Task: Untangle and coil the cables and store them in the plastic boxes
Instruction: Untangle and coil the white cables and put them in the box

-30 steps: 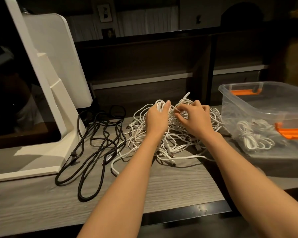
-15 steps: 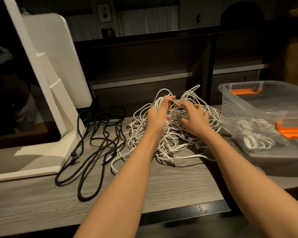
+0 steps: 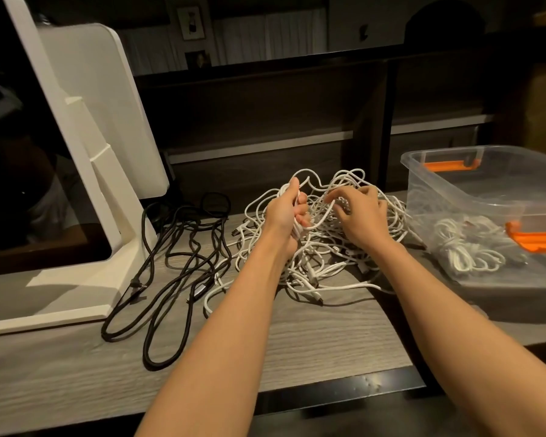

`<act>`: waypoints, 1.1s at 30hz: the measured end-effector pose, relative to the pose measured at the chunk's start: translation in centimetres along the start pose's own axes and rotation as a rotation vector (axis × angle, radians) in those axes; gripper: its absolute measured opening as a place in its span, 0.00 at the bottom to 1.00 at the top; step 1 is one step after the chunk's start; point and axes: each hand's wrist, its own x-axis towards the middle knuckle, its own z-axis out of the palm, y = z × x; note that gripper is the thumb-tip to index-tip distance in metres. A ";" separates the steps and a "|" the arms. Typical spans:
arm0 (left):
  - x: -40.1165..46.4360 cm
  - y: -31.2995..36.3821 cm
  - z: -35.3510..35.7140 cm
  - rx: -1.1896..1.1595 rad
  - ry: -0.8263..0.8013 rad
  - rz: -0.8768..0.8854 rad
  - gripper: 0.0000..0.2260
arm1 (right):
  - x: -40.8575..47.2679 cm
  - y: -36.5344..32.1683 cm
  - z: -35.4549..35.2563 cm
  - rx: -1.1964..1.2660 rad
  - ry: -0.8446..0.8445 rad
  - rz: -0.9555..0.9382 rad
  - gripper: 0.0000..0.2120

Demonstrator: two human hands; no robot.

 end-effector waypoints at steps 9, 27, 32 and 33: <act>0.4 -0.4 0.1 0.396 0.009 0.041 0.29 | -0.4 -1.0 -1.0 0.082 0.235 -0.179 0.09; 0.5 -1.1 0.0 0.488 0.034 0.149 0.21 | -0.1 -0.4 -0.7 -0.129 0.064 -0.033 0.12; 0.6 -1.0 0.4 0.259 0.144 0.241 0.16 | -0.1 -0.3 -0.6 -0.178 0.013 0.007 0.17; 0.5 -1.0 0.4 0.213 0.116 0.262 0.15 | -0.2 -0.3 -0.7 -0.183 -0.001 0.009 0.19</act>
